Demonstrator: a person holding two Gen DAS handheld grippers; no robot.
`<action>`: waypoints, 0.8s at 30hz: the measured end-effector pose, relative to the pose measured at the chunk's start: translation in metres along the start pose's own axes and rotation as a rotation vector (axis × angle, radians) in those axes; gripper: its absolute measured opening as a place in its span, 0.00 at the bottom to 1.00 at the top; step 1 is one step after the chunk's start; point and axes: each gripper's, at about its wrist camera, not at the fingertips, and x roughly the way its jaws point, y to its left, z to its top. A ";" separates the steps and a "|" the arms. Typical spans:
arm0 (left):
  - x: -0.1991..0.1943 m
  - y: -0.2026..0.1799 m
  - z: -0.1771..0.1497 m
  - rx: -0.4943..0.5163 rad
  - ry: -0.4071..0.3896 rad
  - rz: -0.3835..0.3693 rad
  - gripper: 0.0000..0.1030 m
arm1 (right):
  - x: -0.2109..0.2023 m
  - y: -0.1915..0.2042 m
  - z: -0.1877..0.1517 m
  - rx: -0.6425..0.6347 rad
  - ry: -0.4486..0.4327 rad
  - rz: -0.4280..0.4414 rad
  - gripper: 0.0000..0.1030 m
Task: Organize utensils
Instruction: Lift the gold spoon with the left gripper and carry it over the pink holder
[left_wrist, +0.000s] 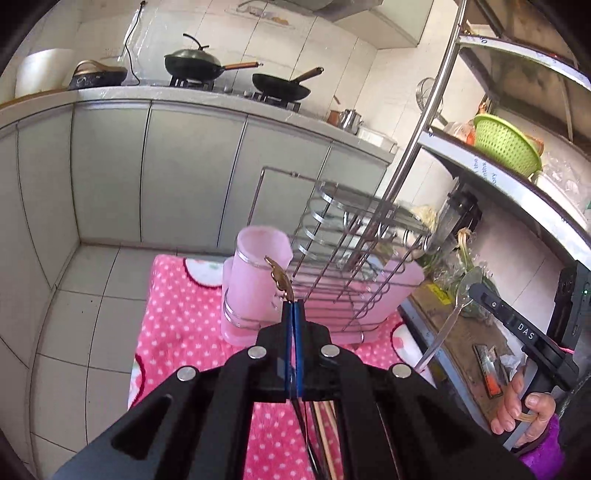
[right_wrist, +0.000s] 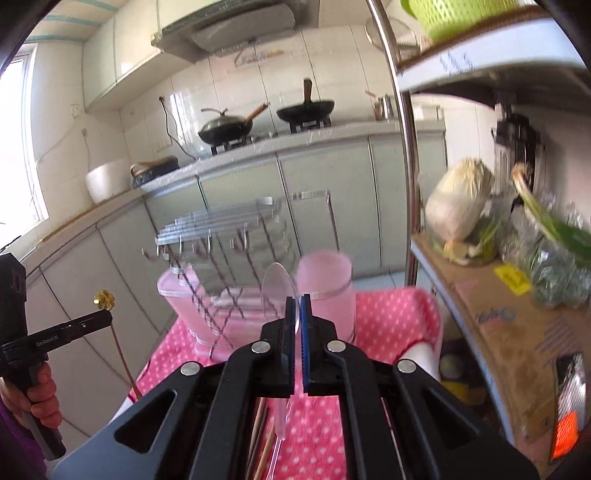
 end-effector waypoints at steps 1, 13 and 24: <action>-0.005 -0.002 0.009 0.002 -0.020 -0.010 0.01 | -0.002 -0.001 0.009 0.000 -0.021 -0.002 0.03; -0.023 -0.016 0.109 0.043 -0.268 0.049 0.01 | 0.008 -0.010 0.095 -0.023 -0.244 -0.099 0.03; 0.037 -0.004 0.120 0.120 -0.307 0.181 0.01 | 0.072 -0.014 0.081 -0.041 -0.157 -0.140 0.03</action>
